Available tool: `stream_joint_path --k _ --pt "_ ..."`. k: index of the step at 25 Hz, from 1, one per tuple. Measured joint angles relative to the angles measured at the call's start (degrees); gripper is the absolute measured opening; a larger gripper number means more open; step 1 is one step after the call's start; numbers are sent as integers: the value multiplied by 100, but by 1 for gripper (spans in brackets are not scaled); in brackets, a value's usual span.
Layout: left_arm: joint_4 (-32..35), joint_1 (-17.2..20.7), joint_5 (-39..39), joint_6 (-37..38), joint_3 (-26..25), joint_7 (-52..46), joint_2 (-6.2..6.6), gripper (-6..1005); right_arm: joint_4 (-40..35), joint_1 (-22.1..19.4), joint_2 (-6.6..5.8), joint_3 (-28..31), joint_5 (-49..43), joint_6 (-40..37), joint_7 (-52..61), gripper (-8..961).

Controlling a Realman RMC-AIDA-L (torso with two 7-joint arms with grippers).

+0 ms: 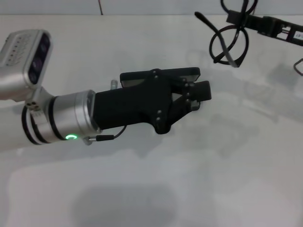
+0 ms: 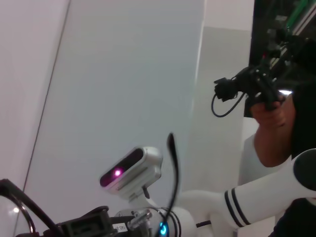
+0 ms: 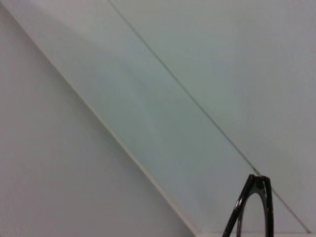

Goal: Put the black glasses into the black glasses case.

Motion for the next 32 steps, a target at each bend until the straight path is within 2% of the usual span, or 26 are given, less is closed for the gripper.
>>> stream_joint_path --k 18,25,32 --pt "-359 -201 -168 -539 -16 -46 -37 12 627 395 64 -212 44 15 -351 111" --pt "-359 -202 -168 -624 -32 -46 -35 12 653 424 70 -540 66 -19 -400 111" --pt "-356 -202 -167 -661 -37 -73 -35 13 658 426 67 -581 61 -153 -490 112"
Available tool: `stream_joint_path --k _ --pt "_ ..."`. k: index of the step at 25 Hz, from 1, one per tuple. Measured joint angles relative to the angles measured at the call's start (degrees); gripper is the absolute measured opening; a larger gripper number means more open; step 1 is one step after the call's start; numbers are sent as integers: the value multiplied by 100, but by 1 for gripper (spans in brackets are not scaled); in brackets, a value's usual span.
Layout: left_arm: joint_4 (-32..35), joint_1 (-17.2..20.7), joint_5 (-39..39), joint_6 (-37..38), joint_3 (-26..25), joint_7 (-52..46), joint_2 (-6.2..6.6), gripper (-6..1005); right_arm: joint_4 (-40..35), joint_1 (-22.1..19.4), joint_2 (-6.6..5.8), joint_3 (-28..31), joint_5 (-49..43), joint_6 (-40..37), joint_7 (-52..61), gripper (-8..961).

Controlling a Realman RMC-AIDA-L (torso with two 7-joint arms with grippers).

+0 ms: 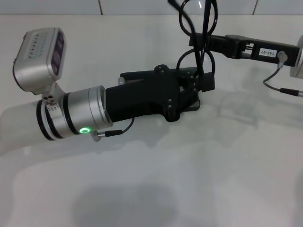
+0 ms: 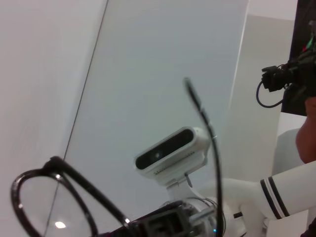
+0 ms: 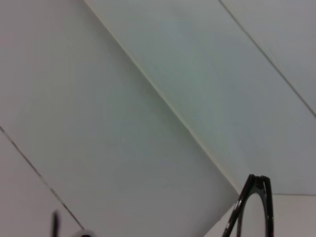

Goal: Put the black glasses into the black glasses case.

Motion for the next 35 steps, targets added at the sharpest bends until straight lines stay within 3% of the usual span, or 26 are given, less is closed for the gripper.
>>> stream_joint_path --k 35 --pt "-61 -87 37 25 35 -127 -3 17 -79 32 -1 -210 17 -470 -800 112"
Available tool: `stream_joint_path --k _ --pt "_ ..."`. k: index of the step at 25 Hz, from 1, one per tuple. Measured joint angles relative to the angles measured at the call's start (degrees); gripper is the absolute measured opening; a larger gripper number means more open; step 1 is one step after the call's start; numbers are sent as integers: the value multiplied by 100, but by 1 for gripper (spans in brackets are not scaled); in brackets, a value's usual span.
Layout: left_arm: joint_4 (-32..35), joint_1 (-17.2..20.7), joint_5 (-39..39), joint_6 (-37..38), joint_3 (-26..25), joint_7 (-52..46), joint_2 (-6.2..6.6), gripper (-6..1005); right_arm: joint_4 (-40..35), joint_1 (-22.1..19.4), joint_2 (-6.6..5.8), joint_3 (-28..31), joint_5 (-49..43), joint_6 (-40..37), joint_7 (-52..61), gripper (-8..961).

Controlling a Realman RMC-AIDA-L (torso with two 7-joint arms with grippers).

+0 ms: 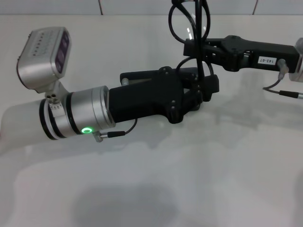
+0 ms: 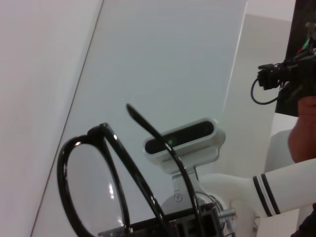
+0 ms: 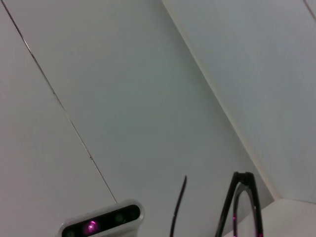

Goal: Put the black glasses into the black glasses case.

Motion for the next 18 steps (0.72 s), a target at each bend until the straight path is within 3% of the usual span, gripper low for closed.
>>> stream_joint_path --k 11,18 --pt "71 68 -175 520 -52 -144 65 18 -208 -116 -46 -45 -81 -7 -114 111" --pt "172 81 -459 480 -62 -225 80 19 -362 -125 -58 -696 -90 -142 -155 112"
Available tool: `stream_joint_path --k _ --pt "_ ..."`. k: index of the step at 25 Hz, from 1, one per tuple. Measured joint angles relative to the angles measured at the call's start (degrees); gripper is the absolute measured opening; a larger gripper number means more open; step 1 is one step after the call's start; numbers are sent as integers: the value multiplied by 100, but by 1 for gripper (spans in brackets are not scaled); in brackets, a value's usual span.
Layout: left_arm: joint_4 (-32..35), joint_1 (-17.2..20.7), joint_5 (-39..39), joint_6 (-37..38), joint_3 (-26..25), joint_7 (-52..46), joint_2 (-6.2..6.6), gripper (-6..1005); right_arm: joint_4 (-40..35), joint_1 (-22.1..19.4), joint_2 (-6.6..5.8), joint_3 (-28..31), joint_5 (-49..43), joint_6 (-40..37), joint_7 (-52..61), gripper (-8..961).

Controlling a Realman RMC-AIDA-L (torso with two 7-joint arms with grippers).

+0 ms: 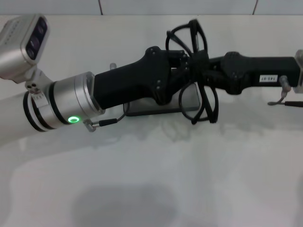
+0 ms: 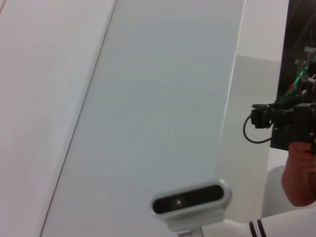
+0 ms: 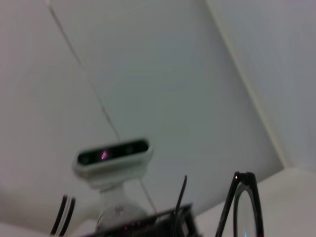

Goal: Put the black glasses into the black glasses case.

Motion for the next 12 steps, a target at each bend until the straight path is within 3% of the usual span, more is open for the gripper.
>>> stream_joint_path --k 12 --pt "39 68 -31 -107 3 -48 2 20 -31 -56 9 -198 46 -158 -128 112"
